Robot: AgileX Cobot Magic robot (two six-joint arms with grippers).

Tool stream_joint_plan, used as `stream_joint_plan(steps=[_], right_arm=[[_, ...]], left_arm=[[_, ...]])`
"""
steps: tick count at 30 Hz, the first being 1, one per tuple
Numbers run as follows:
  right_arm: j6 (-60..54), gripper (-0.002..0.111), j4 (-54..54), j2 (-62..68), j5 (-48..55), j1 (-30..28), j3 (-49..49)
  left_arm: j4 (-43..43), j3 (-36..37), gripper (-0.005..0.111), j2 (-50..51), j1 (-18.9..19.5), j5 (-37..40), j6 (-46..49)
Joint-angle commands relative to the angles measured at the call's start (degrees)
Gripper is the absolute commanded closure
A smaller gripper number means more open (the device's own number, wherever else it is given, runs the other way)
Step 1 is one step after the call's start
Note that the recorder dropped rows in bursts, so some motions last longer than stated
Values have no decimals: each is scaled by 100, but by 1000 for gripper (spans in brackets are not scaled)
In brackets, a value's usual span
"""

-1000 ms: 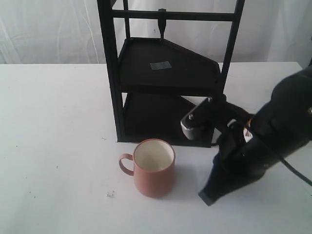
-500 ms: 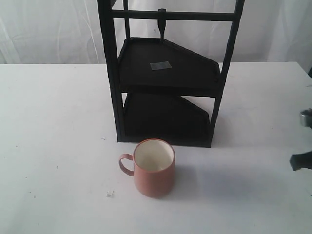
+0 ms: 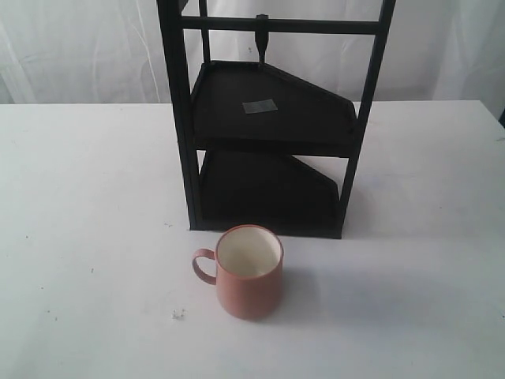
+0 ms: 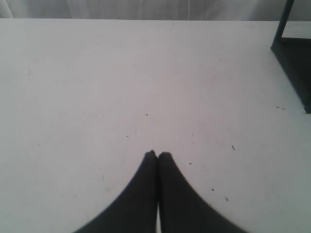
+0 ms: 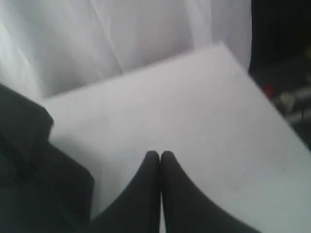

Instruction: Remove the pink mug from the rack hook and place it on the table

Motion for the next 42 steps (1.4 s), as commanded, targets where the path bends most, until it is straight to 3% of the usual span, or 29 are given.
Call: stream_joint_plan(steps=[1, 9, 14, 20, 24, 28, 31, 38, 42], right_arm=[[-55, 108, 55, -1634, -217, -1, 42], [-55, 108, 55, -3761, -204, -1, 42], [-55, 108, 55, -3809, -436, 9, 392], [-11, 108, 753, -3809, -2276, 496, 1217], [1093, 108, 386, -3809, -3077, 757, 1944], [1582, 108, -771, -3809, -2888, 761, 2835], [1660, 108, -875, -3809, -2884, 761, 3205], [1687, 108, -1654, -3809, -201, 761, 3205], [1043, 108, -1777, -3809, -220, 761, 3205]], left_arm=[[0, 20, 107, -22, -48, -11, -32], [0, 20, 107, -22, -48, -11, -32], [0, 20, 107, -22, -48, -11, -32], [0, 20, 107, -22, -48, -11, -32], [0, 20, 107, -22, -48, -11, -32], [0, 20, 107, -22, -48, -11, -32], [0, 20, 107, -22, -48, -11, -32], [0, 20, 107, -22, -48, -11, -32], [0, 20, 107, -22, -48, -1, -32]])
